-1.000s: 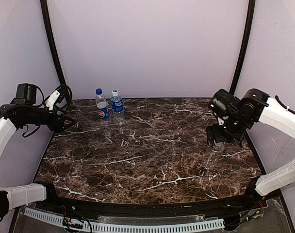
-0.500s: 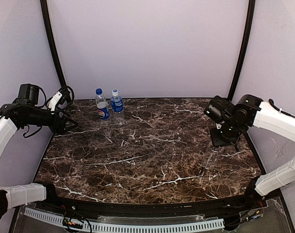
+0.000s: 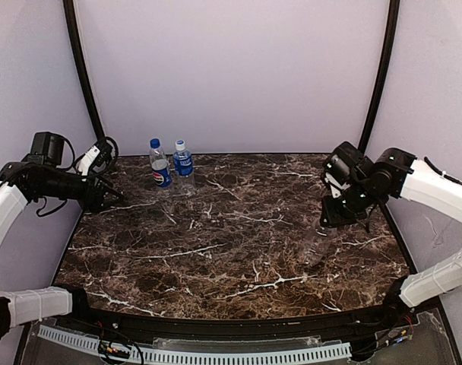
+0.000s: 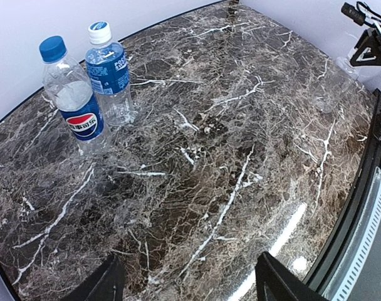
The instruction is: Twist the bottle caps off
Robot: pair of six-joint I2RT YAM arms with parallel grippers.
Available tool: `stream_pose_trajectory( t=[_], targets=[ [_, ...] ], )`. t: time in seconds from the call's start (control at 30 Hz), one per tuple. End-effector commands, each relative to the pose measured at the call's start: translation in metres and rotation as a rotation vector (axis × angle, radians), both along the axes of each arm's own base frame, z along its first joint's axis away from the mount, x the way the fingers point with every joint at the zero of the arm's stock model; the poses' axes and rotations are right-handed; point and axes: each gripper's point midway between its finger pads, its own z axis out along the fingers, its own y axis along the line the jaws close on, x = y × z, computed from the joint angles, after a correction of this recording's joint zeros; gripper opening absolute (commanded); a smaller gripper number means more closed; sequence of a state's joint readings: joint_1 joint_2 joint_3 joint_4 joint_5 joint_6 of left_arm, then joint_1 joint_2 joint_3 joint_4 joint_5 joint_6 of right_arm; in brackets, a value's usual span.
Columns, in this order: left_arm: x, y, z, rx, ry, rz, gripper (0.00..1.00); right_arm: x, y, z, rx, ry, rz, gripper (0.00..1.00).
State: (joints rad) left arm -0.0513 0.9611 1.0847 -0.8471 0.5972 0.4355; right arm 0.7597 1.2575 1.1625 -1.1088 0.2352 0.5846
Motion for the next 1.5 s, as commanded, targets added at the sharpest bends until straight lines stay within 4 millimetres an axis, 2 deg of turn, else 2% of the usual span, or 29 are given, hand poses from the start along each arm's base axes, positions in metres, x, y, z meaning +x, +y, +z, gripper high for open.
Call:
stream_pose_trajectory(
  t=[0.0, 0.1, 0.13, 0.17, 0.2, 0.23, 0.33, 0.47, 0.57, 0.67, 0.77, 0.87, 1.0, 1.23, 1.27, 1.3, 1.33, 1.37, 1.43, 1.47],
  targets=[
    [-0.011, -0.016, 0.010, -0.002, 0.000, -0.088, 0.71, 0.002, 0.086, 0.057, 0.411, -0.107, 0.266, 0.00],
    [-0.014, -0.034, 0.011, 0.047, -0.009, -0.186, 0.71, -0.009, 0.140, 0.103, 0.658, -0.171, 0.462, 0.00],
    [-0.017, -0.037, 0.017, 0.068, -0.018, -0.213, 0.71, -0.013, 0.154, 0.116, 0.716, -0.182, 0.514, 0.00],
    [-0.019, -0.043, 0.013, 0.122, -0.031, -0.273, 0.71, -0.015, 0.168, 0.124, 0.757, -0.186, 0.558, 0.00],
    [-0.025, -0.047, 0.021, 0.150, -0.044, -0.310, 0.71, -0.019, 0.180, 0.132, 0.795, -0.189, 0.597, 0.00],
    [-0.030, -0.055, 0.019, 0.204, -0.062, -0.390, 0.72, -0.020, 0.191, 0.141, 0.827, -0.197, 0.626, 0.00],
    [-0.043, -0.072, 0.033, 0.272, -0.128, -0.509, 0.76, -0.024, 0.223, 0.160, 0.907, -0.223, 0.693, 0.00],
    [-0.055, -0.111, 0.029, 0.310, -0.211, -0.644, 0.86, -0.016, 0.256, 0.168, 0.994, -0.275, 0.721, 0.00],
    [-0.045, -0.134, 0.023, 0.275, -0.207, -0.639, 0.92, -0.012, 0.275, 0.166, 1.047, -0.245, 0.739, 0.00],
    [-0.045, -0.147, 0.016, 0.262, -0.178, -0.658, 0.94, -0.015, 0.287, 0.169, 1.083, -0.226, 0.767, 0.00],
    [-0.047, -0.152, 0.004, 0.281, -0.167, -0.694, 0.95, -0.016, 0.291, 0.174, 1.113, -0.245, 0.777, 0.00],
    [-0.040, -0.154, -0.010, 0.316, -0.160, -0.681, 0.95, -0.015, 0.295, 0.174, 1.127, -0.248, 0.789, 0.00],
    [-0.033, -0.157, -0.009, 0.310, -0.174, -0.659, 0.92, -0.016, 0.298, 0.174, 1.132, -0.242, 0.802, 0.00],
    [-0.030, -0.159, -0.002, 0.290, -0.171, -0.632, 0.67, -0.013, 0.297, 0.171, 1.122, -0.244, 0.789, 0.00],
    [-0.031, -0.158, -0.002, 0.291, -0.169, -0.631, 0.65, -0.013, 0.296, 0.170, 1.119, -0.244, 0.782, 0.02],
    [-0.031, -0.157, -0.002, 0.293, -0.169, -0.628, 0.62, -0.012, 0.296, 0.171, 1.118, -0.247, 0.773, 0.19],
    [-0.031, -0.157, -0.003, 0.295, -0.170, -0.623, 0.61, -0.010, 0.295, 0.170, 1.113, -0.248, 0.760, 0.42],
    [-0.029, -0.155, -0.002, 0.302, -0.177, -0.611, 0.60, -0.008, 0.293, 0.170, 1.108, -0.250, 0.741, 0.58],
    [-0.024, -0.152, -0.002, 0.322, -0.195, -0.588, 0.59, -0.006, 0.288, 0.174, 1.115, -0.245, 0.707, 0.73],
    [-0.021, -0.152, -0.002, 0.330, -0.207, -0.578, 0.59, -0.005, 0.285, 0.176, 1.119, -0.237, 0.684, 0.75]
  ],
)
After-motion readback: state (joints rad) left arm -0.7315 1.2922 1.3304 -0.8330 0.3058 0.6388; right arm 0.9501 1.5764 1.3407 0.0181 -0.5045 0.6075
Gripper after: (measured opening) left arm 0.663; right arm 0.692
